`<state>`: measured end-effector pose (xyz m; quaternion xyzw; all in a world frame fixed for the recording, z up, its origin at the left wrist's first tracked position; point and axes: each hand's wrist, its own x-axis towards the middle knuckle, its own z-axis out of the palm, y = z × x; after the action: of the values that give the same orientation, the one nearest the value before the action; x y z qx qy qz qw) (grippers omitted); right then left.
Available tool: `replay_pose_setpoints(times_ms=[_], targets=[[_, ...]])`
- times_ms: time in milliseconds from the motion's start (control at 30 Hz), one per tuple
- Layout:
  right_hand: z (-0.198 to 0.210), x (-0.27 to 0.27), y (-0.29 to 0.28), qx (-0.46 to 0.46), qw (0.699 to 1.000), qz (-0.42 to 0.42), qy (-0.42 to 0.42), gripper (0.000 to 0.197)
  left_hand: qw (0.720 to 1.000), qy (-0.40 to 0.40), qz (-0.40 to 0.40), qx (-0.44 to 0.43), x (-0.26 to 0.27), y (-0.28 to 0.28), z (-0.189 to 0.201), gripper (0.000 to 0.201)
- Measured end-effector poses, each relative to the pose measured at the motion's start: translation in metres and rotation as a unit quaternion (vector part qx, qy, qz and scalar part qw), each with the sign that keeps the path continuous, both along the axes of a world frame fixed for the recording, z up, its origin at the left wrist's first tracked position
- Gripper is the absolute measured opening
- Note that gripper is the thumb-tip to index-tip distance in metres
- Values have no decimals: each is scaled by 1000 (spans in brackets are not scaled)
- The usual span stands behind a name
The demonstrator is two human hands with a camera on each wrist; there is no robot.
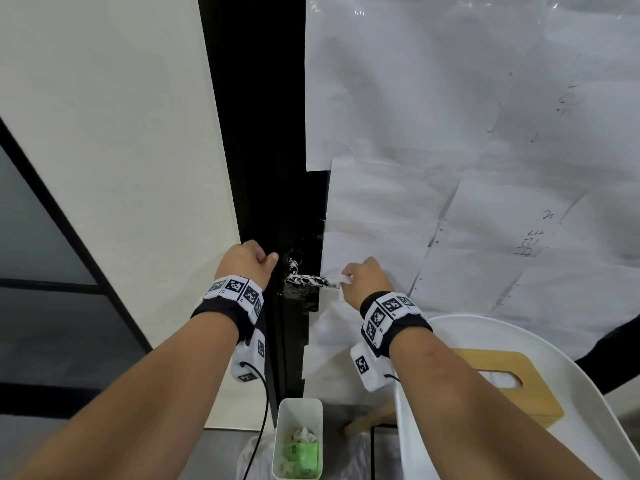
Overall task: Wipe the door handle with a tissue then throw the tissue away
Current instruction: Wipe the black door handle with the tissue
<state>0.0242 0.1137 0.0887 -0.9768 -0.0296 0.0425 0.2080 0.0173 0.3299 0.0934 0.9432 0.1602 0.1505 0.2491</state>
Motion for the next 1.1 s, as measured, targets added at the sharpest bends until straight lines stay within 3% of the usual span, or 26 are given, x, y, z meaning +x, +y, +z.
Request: replay_pose_setpoints(times_ms=[167, 400, 567, 933, 1100], targets=[[-3, 2, 1, -33, 999, 32, -19, 28, 1000, 6, 12, 13, 1, 6, 1, 32], [1, -5, 5, -91, 991, 71, -69, 23, 999, 30, 19, 36, 4, 17, 8, 51], [7, -3, 5, -91, 991, 82, -50, 25, 997, 48, 32, 46, 6, 21, 10, 57], [6, -3, 2, -102, 989, 92, -59, 29, 997, 45, 45, 42, 9, 17, 15, 54], [0, -4, -1, -95, 990, 82, -58, 34, 996, -16, 75, -49, 6, 17, 13, 40]])
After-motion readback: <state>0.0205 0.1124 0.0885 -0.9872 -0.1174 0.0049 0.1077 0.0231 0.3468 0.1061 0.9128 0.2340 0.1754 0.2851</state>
